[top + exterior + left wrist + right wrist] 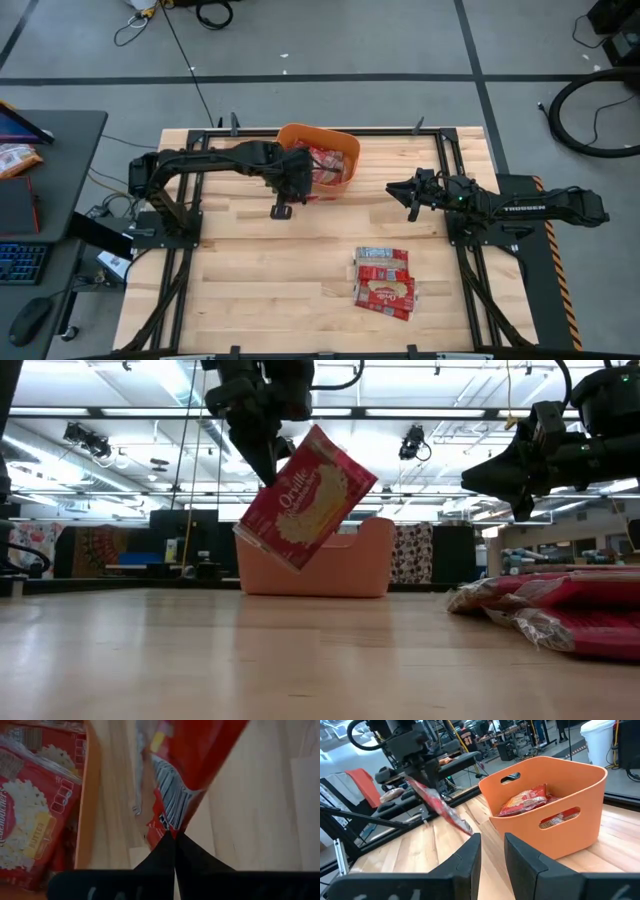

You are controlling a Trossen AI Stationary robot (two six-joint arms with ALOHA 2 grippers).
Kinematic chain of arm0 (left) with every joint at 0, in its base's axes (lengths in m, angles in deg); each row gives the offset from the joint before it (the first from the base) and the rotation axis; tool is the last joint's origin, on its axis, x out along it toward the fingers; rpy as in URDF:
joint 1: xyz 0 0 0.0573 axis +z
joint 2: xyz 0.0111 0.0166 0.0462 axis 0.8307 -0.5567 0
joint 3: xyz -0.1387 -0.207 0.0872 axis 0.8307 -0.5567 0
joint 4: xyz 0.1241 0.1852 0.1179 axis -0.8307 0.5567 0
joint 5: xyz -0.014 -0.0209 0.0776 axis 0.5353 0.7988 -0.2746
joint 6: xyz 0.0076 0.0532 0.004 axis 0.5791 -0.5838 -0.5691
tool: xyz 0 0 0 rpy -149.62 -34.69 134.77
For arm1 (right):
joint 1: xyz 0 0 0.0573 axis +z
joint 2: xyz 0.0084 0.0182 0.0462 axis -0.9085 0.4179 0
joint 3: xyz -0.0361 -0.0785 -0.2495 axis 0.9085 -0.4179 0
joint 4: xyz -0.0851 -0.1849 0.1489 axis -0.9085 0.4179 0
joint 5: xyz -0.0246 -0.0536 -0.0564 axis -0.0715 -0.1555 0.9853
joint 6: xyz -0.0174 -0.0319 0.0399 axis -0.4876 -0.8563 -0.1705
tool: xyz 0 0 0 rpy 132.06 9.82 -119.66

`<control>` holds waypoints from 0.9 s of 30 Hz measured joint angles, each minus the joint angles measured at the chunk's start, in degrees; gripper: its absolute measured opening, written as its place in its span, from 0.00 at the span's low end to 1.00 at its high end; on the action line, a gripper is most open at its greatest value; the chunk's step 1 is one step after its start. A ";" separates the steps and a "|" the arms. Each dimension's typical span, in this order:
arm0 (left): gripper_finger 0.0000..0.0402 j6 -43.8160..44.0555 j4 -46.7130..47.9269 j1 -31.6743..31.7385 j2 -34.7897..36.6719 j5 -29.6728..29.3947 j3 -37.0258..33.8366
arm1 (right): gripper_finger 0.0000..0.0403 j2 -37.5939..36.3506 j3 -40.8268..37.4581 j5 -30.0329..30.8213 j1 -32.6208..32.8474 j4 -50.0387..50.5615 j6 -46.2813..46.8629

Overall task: Sort popcorn bags into baskets
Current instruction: Put the red popcorn bag into the orange bin

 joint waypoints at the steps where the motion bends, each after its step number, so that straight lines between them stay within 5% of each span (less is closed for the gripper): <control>1: 0.00 -0.08 -0.07 0.27 0.00 0.44 0.00 | 0.22 0.00 0.00 0.00 0.00 0.00 0.02; 14: 0.00 -0.51 -2.29 12.41 0.11 16.53 0.00 | 0.22 0.00 0.00 0.00 0.02 0.00 0.01; 27: 0.00 3.65 -17.85 23.07 0.15 28.85 -0.24 | 0.22 0.00 0.00 0.01 0.01 0.00 0.02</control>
